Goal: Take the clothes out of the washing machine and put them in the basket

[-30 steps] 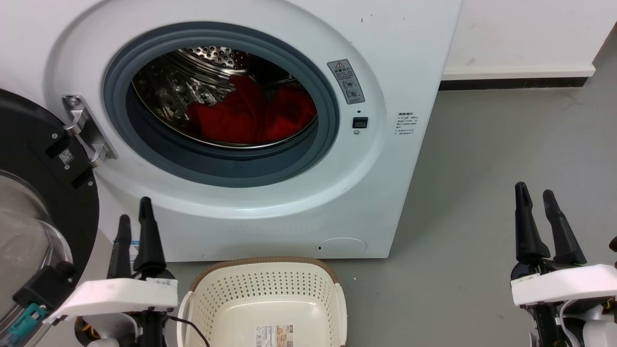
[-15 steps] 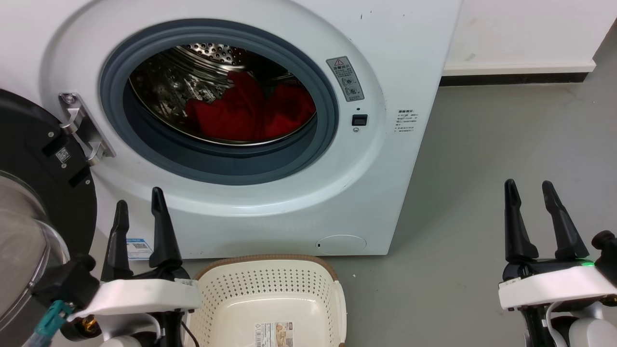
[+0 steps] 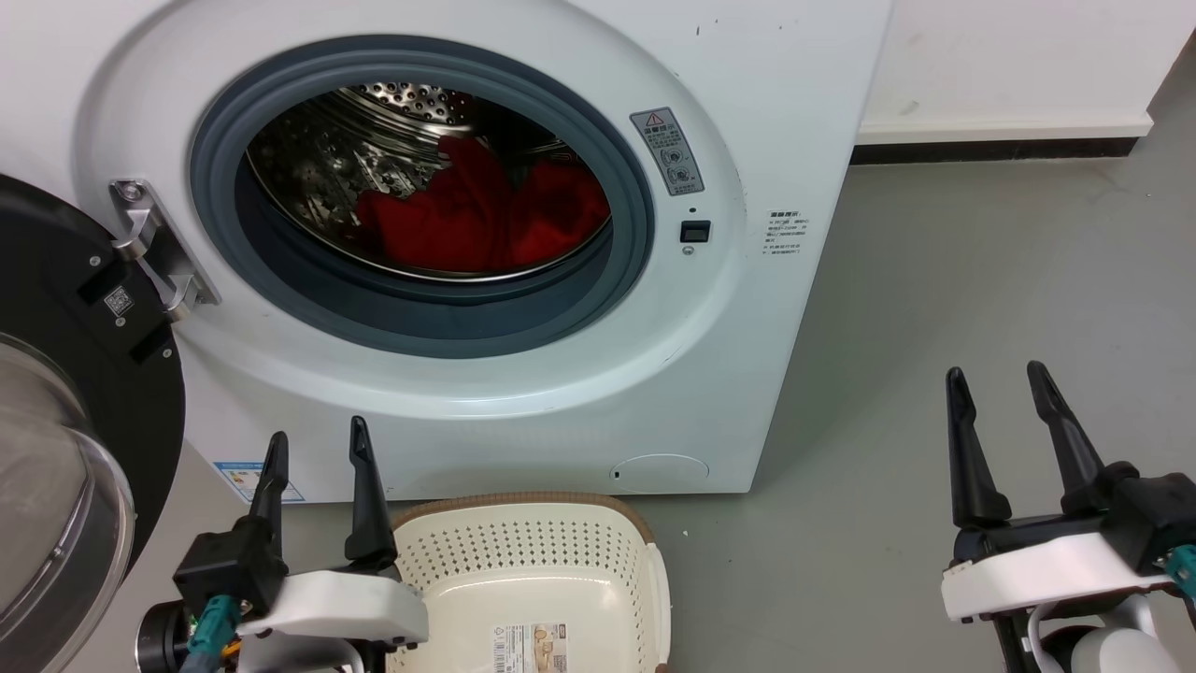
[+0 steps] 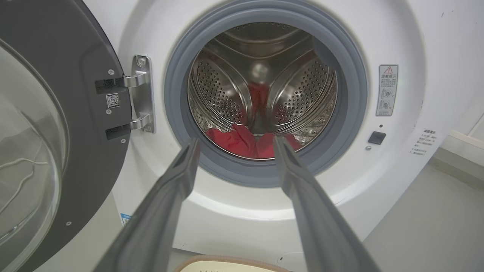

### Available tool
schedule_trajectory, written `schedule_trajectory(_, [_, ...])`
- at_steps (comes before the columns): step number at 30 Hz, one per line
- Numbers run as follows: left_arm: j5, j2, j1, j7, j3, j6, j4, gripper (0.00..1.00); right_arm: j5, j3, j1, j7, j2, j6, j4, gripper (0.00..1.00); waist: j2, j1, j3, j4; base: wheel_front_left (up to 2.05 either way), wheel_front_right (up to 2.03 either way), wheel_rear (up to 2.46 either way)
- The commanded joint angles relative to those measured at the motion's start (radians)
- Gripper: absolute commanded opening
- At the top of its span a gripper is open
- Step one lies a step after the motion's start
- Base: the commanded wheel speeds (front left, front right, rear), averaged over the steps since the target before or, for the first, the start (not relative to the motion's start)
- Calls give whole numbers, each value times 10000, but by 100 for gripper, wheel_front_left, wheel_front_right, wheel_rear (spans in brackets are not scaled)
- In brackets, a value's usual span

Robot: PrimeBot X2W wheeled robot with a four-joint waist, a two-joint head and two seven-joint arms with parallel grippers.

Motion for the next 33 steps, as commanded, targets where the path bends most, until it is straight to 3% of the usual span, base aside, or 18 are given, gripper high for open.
schedule_trajectory(1, [329,158,-119,-100,-171,201,-80,100,-375,17,59,-99,-38,-2,-39,100,0,0,2,-2,0,0,0])
schedule_trajectory(9, [954,624,-116,-278,-905,935,-93,100,-1029,205,117,-284,-37,-3,175,100,0,0,-29,-22,0,0,0])
schedule_trajectory(15, [986,618,-57,-420,-986,912,-275,100,-1196,275,207,-409,-35,-4,322,100,0,0,-37,-26,0,0,0])
schedule_trajectory(18, [913,482,43,-469,-837,577,-440,100,-1320,213,263,-464,-38,-4,439,100,0,0,-39,-27,0,0,0])
schedule_trajectory(26, [819,-132,409,-606,-83,-976,-200,100,-1642,125,276,-609,-30,-4,520,100,0,0,-39,-54,0,0,0])
schedule_trajectory(29, [1078,-360,426,-675,323,-1639,58,100,-1567,28,307,-648,-31,-4,598,100,0,0,-53,-64,0,0,0])
schedule_trajectory(33, [1531,-616,481,-745,788,-2164,192,100,-1609,-68,329,-740,-32,-4,700,100,0,0,-72,-77,0,0,0])
